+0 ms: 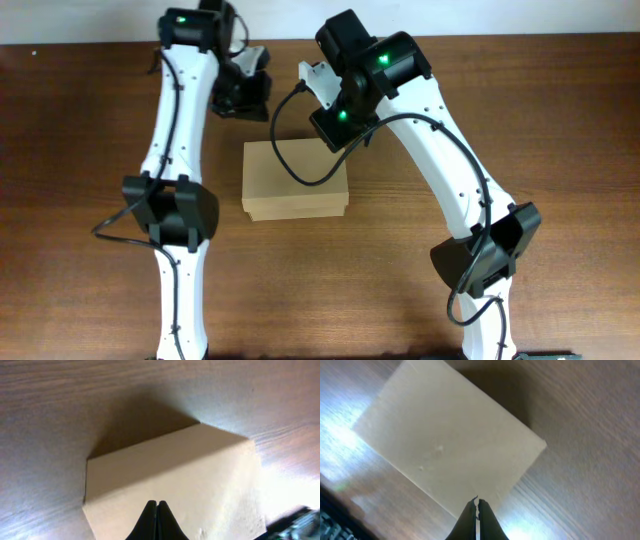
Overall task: Pack container
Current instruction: 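Fold the lid forward over the box with both grippers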
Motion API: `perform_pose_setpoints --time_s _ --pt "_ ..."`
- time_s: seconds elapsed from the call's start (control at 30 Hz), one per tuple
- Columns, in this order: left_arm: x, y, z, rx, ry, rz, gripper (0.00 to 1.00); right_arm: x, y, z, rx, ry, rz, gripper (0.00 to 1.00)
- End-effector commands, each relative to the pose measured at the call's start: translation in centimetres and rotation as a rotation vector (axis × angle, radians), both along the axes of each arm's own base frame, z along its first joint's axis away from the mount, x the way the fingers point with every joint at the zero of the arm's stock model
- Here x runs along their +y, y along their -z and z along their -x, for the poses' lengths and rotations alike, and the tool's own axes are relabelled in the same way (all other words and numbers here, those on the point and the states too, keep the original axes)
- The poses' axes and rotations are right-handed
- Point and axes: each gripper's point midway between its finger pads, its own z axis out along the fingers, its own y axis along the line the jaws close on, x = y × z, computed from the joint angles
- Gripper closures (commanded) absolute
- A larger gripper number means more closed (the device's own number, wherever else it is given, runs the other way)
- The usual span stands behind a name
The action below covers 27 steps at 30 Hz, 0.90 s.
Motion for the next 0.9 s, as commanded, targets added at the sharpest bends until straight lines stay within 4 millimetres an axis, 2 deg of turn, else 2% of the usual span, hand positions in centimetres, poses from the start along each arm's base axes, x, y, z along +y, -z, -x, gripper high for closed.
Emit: perform_pose_setpoints --time_s 0.0,0.1,0.23,0.43,0.47,0.67,0.77,0.87 --pt "2.0 -1.3 1.4 -0.023 -0.011 -0.140 0.98 -0.9 -0.2 0.0 -0.024 0.000 0.052 0.96" --pt "2.9 -0.7 2.9 0.020 -0.006 -0.191 0.99 -1.0 0.5 0.2 -0.004 0.000 0.064 0.96" --pt "3.5 0.7 5.3 0.109 0.006 -0.218 0.98 -1.2 2.7 0.6 0.043 -0.002 0.090 0.96" --pt "4.0 3.9 8.0 0.242 0.042 -0.240 0.98 -0.6 7.8 1.4 0.132 -0.014 0.079 0.96" --pt "3.9 4.9 8.4 0.265 0.044 -0.239 0.98 -0.5 9.2 1.7 0.154 -0.015 0.075 0.96" --pt "3.6 9.1 10.2 0.346 0.046 -0.211 0.98 -1.0 14.8 3.0 0.216 0.012 0.093 0.96" --pt "3.5 8.9 9.9 0.330 0.045 -0.209 0.98 -0.7 14.2 2.3 0.188 0.012 0.077 0.96" --pt "3.5 7.3 8.8 0.264 0.037 -0.198 0.98 -0.5 12.1 0.7 0.128 0.025 0.042 0.96"
